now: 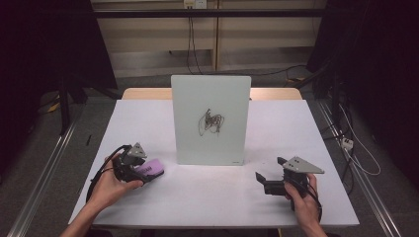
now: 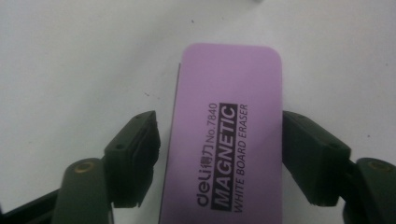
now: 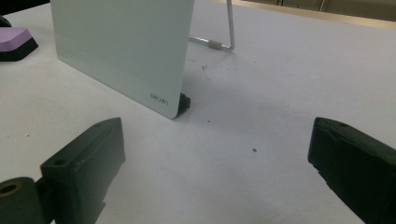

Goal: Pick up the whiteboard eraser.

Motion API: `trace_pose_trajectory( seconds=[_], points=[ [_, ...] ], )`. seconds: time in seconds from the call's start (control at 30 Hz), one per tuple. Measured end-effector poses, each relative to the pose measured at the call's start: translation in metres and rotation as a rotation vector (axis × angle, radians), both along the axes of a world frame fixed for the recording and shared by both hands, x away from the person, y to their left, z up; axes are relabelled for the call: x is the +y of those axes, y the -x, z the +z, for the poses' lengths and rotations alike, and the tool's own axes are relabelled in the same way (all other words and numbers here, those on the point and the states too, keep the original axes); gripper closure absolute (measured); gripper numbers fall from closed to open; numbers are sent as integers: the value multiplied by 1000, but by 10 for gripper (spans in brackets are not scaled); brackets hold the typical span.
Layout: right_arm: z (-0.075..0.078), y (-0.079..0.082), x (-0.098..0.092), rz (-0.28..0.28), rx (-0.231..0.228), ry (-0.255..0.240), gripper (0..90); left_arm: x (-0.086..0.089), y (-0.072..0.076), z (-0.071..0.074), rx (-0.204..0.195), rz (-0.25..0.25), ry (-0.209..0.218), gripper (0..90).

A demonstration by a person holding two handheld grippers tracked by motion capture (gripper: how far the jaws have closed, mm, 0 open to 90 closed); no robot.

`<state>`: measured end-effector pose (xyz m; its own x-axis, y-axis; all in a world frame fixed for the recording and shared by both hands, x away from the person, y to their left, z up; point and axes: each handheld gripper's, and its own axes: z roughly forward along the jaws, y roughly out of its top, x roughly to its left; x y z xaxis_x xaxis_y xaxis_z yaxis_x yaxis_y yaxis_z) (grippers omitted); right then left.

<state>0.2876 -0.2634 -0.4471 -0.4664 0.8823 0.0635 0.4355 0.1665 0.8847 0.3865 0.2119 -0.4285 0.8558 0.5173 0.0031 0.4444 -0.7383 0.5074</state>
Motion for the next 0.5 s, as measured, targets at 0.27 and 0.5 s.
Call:
trace_pose_trajectory(
  seconds=[0.27,0.5],
  points=[
    [0,0,0,1,0,0,40,1,0,-2,12,0,-15,381],
    [0,0,0,1,0,2,39,3,-1,-1,22,-6,-4,388]
  ],
)
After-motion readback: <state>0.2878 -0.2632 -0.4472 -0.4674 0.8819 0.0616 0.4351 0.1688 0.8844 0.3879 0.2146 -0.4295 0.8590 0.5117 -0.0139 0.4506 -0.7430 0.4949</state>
